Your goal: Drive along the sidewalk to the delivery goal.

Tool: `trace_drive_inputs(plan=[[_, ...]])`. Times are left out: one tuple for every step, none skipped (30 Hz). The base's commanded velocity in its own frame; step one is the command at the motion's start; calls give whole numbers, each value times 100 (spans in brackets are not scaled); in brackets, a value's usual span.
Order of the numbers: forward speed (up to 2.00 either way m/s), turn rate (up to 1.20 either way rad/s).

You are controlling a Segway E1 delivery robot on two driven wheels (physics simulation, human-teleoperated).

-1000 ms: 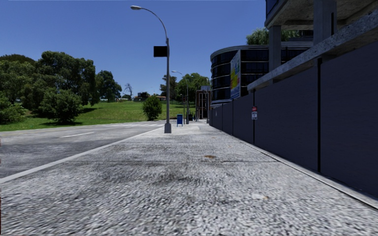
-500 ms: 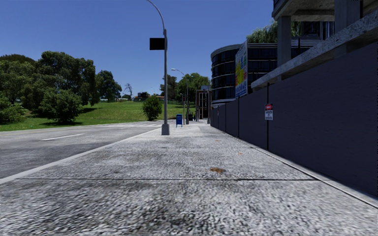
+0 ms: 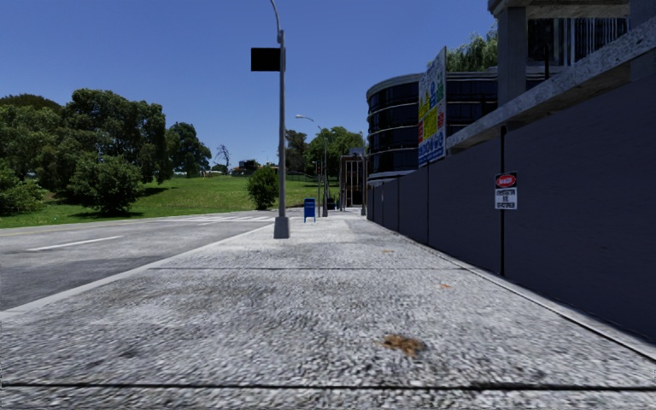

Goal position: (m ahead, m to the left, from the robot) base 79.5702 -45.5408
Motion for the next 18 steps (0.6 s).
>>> trace_drive_inputs(plan=[[200, -23], [200, -28], [200, -28], [200, -30], [200, -31], [200, -31], [200, -29], [200, -29], [200, -18], [200, -2], [200, 0], [200, 0], [200, 0], [200, 0], [200, 0], [200, 0], [200, 0], [200, 0]])
